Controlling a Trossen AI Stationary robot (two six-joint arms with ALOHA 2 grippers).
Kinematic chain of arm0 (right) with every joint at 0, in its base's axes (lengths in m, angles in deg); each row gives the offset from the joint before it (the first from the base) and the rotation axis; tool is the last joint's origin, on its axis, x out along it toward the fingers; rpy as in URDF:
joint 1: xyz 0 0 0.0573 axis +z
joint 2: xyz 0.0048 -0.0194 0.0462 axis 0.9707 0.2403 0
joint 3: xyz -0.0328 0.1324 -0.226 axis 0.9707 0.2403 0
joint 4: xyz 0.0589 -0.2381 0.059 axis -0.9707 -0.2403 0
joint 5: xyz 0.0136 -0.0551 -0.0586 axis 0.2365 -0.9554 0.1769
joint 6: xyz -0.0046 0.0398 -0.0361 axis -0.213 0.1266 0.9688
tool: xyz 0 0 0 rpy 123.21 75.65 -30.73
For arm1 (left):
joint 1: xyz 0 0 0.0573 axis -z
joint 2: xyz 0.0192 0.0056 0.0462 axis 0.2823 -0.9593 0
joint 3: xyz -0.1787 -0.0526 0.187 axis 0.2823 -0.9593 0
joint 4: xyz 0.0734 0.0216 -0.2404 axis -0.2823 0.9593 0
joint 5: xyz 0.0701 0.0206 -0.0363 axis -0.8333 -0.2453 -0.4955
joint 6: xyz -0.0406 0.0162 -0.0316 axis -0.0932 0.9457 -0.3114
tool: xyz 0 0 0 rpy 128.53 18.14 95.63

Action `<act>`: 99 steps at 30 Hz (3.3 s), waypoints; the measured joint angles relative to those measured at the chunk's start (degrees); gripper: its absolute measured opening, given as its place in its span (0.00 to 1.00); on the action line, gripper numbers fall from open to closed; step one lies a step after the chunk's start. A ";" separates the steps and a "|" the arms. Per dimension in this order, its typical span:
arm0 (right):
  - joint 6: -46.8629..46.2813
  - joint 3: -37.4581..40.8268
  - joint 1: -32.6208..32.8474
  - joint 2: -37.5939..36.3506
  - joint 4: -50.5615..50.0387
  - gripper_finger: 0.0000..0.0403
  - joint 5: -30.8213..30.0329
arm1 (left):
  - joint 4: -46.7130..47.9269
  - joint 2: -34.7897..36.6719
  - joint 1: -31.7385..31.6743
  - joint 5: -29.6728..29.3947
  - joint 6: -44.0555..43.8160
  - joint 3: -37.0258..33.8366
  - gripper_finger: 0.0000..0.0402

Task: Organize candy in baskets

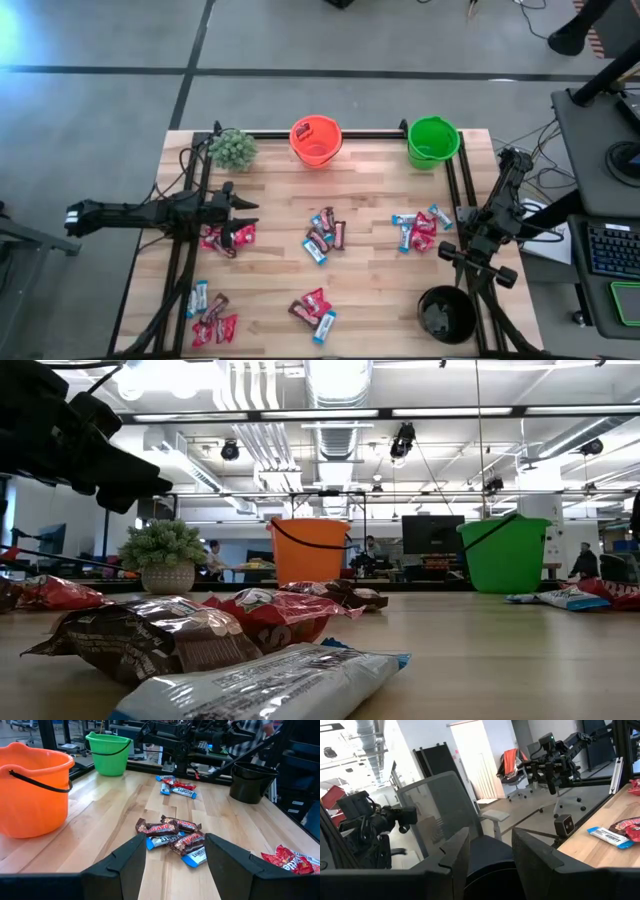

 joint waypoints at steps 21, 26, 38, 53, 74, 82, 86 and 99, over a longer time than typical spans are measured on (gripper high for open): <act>0.00 0.01 0.00 0.01 0.00 0.33 0.01 | 0.01 -0.01 -0.01 0.01 0.00 0.02 0.46; 8.79 0.00 0.00 0.01 -0.63 0.33 -1.32 | 0.01 0.01 -0.01 0.00 -0.01 0.00 0.46; 27.74 0.01 -0.02 0.01 -2.46 0.33 -13.24 | -0.01 -0.01 0.01 -0.01 0.00 0.00 0.46; 39.38 0.01 -0.07 0.00 5.29 0.33 -54.29 | -0.01 -0.01 0.00 0.01 0.00 0.00 0.46; 16.06 0.01 -0.02 0.01 5.21 0.33 -53.96 | 0.00 0.00 0.01 0.00 0.00 0.01 0.46; 16.53 0.01 -0.02 0.01 5.45 0.33 -53.99 | -0.01 -0.01 -0.01 0.00 0.00 0.01 0.46; 12.37 0.01 -0.02 -0.01 5.52 0.33 -53.98 | -0.01 0.00 0.00 0.00 -0.01 0.01 0.46; 7.60 0.01 -0.07 0.01 5.20 0.33 -53.96 | -0.82 -0.01 -0.07 -2.46 1.92 0.01 0.46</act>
